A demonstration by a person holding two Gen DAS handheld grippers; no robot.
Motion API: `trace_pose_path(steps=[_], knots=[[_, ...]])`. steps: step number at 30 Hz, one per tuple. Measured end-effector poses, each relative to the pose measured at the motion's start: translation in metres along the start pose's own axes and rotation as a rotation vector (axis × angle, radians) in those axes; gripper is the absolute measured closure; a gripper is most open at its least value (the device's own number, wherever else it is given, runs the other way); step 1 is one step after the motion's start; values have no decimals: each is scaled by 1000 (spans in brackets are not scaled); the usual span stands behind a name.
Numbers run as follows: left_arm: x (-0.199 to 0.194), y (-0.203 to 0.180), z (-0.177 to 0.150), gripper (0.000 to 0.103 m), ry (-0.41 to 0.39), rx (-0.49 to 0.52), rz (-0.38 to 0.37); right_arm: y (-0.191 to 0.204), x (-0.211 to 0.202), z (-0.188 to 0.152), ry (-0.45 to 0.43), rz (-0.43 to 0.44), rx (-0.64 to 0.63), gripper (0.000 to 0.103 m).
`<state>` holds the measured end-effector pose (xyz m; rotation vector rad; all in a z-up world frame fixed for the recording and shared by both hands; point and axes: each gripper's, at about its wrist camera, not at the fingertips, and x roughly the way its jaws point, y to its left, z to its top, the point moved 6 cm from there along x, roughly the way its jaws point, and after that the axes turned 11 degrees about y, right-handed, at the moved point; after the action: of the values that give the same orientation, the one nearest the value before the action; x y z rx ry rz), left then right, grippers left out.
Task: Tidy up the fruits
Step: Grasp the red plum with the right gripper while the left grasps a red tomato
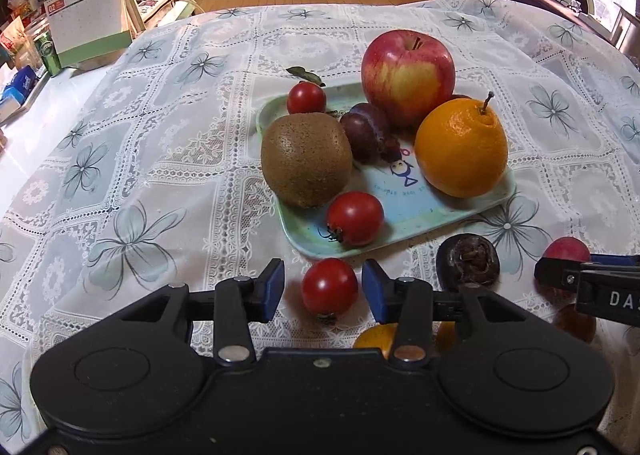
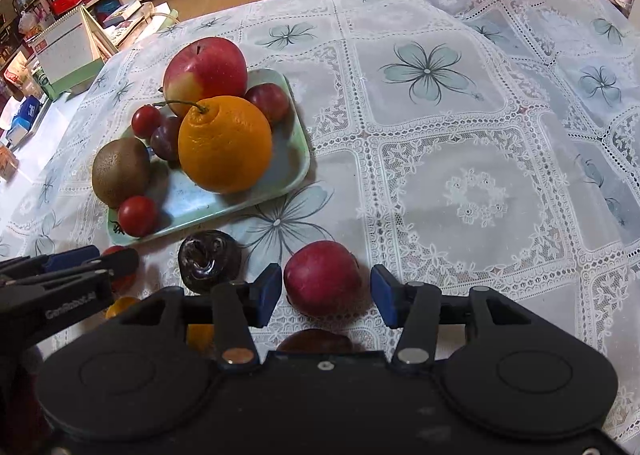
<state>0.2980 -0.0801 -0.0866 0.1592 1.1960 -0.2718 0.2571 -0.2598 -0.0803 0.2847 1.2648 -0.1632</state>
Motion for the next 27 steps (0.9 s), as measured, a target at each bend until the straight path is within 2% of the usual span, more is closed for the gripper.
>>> trace_pose_path(steps=[3, 4, 5, 6, 11, 15, 19, 24, 27], knots=[[8, -2, 1, 50, 26, -6, -15, -2, 0, 1, -3, 12, 12, 51], [10, -2, 1, 54, 32, -10, -20, -3, 0, 1, -4, 16, 16, 53], [11, -2, 1, 64, 27, -9, -27, -3, 0, 1, -2, 17, 12, 56], [10, -2, 1, 64, 21, -7, -23, -3, -1, 1, -7, 25, 5, 60], [-6, 0, 0, 64, -31, -17, -12, -3, -9, -1, -37, 30, -3, 59], [-40, 3, -2, 64, -94, -16, 3, 0, -29, -6, -77, 56, -5, 59], [-84, 10, -13, 64, -133, -38, -18, 8, -63, -17, -134, 117, -19, 59], [-132, 16, -43, 64, -197, -34, -14, 15, -111, -54, -218, 190, -61, 59], [-149, 20, -70, 64, -202, -51, -30, 19, -133, -86, -247, 214, -88, 59]])
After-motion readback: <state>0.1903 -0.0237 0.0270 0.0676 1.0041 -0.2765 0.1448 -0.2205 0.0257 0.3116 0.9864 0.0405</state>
